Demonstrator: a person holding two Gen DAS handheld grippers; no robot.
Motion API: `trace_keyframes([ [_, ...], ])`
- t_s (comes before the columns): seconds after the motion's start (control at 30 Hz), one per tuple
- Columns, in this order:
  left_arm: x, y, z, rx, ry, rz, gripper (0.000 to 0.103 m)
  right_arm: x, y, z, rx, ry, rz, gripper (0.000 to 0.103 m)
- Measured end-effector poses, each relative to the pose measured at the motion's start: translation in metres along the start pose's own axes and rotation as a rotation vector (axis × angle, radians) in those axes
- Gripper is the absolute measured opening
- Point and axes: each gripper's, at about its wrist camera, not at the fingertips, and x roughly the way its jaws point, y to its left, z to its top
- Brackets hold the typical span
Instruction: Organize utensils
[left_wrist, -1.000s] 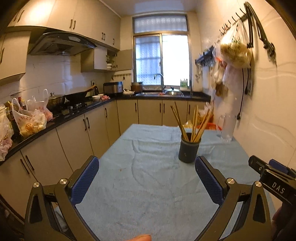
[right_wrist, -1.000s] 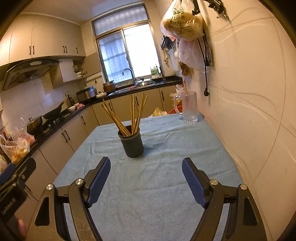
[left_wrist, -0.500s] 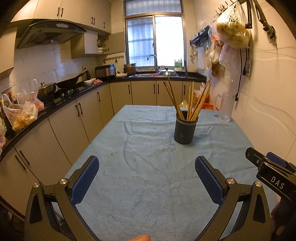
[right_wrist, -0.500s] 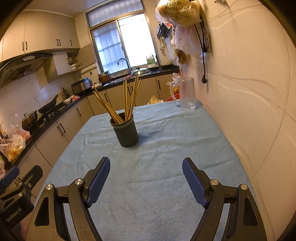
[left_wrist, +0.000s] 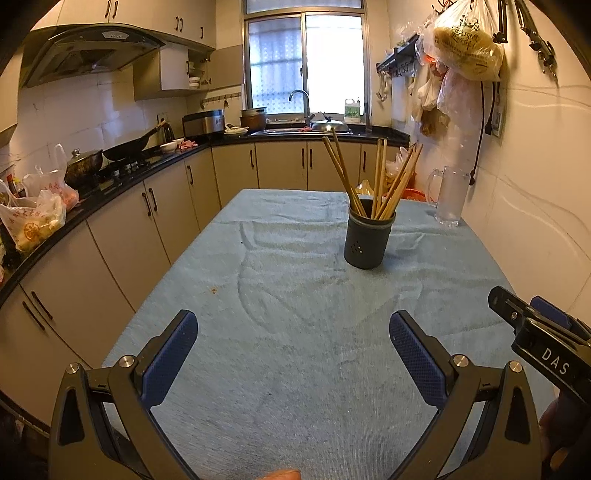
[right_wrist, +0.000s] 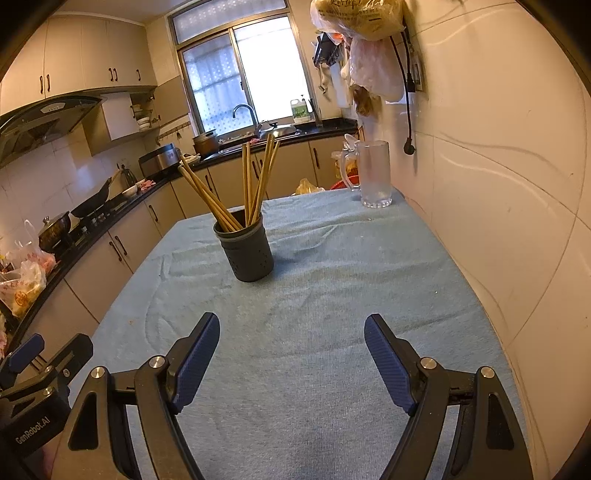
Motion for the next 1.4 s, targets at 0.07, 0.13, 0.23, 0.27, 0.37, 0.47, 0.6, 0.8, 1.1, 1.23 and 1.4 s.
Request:
trace_keyframes([
  [0.07, 0.002, -0.001, 0.0, 0.0, 0.004, 0.001, 0.103, 0.0, 0.0, 0.0, 0.0, 0.0, -0.001, 0.085],
  [0.13, 0.003, 0.0, -0.001, -0.001, 0.009, 0.0, 0.103, 0.001, 0.0, 0.0, -0.003, -0.001, -0.003, 0.085],
  [0.23, 0.006, 0.0, -0.001, -0.004, 0.022, -0.004, 0.103, 0.002, 0.001, 0.0, -0.007, 0.0, -0.006, 0.085],
  [0.27, 0.007, 0.0, -0.001, -0.005, 0.026, -0.004, 0.103, 0.002, 0.001, 0.0, -0.007, 0.0, -0.005, 0.085],
  [0.37, 0.011, 0.001, -0.001, -0.013, 0.042, -0.01, 0.103, 0.003, 0.001, 0.0, -0.006, 0.001, -0.006, 0.085],
  [0.47, 0.013, 0.001, -0.002, -0.019, 0.052, -0.016, 0.103, 0.004, 0.001, -0.001, -0.003, 0.001, -0.008, 0.085],
  [0.6, 0.014, 0.0, -0.003, -0.017, 0.057, -0.018, 0.103, 0.004, 0.001, -0.001, -0.004, 0.002, -0.007, 0.085],
  [0.8, 0.016, -0.001, -0.005, -0.016, 0.068, -0.02, 0.103, 0.006, 0.001, -0.001, -0.006, 0.005, -0.006, 0.086],
  [1.1, 0.019, -0.003, -0.006, -0.01, 0.076, -0.025, 0.103, 0.006, 0.0, -0.001, -0.007, 0.005, -0.006, 0.086],
  [1.23, 0.02, -0.002, -0.006, -0.009, 0.079, -0.026, 0.103, 0.006, 0.001, -0.001, -0.006, 0.005, -0.006, 0.086],
  [1.4, 0.02, -0.003, -0.006, -0.009, 0.079, -0.026, 0.103, 0.007, 0.0, -0.001, -0.007, 0.005, -0.006, 0.087],
])
